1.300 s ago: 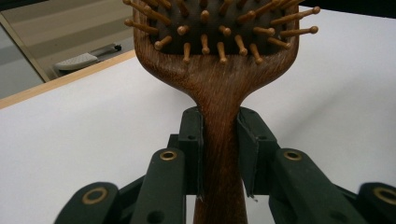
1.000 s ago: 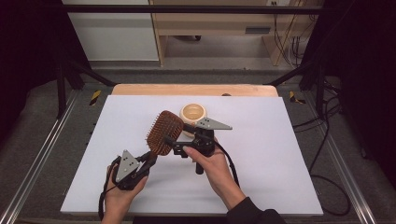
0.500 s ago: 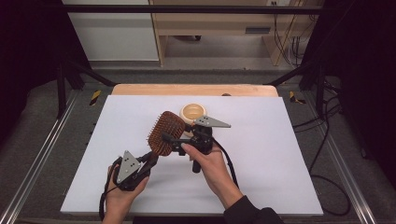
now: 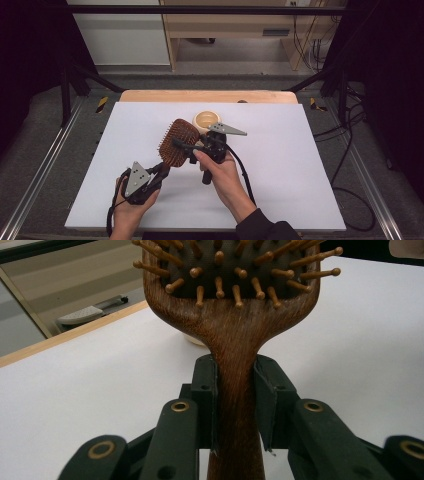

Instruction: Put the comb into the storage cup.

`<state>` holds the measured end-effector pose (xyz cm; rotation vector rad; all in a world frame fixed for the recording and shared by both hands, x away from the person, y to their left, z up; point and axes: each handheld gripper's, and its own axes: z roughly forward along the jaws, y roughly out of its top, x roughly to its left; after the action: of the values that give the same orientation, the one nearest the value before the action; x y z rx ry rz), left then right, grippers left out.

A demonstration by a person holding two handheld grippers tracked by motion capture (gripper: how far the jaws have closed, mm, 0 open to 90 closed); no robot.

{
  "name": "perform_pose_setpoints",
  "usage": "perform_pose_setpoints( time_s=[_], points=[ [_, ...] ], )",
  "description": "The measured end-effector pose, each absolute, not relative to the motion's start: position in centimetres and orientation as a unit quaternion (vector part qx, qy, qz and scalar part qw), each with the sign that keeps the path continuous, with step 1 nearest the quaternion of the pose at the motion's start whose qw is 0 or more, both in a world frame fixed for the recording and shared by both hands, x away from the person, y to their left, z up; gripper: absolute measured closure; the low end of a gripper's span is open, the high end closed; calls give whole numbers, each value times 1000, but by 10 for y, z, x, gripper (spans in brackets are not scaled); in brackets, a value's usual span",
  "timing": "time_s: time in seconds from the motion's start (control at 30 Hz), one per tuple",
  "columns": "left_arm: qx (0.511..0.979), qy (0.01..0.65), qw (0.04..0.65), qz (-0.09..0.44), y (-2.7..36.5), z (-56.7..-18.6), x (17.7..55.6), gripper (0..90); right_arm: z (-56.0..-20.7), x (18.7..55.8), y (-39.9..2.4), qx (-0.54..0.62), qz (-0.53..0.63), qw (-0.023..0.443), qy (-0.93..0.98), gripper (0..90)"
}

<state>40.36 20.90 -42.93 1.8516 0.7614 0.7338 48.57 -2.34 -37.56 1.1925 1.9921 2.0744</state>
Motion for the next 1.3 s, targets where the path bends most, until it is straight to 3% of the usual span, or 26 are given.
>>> perform_pose_setpoints(
  time_s=[0.97,1.3],
  points=[
    [751,323,501,285,210,-431,406,727,-374,488,-22,383,693,-13,611,486],
    [746,329,510,276,209,-433,407,726,-369,485,-19,381,691,-6,615,521]
  ],
)
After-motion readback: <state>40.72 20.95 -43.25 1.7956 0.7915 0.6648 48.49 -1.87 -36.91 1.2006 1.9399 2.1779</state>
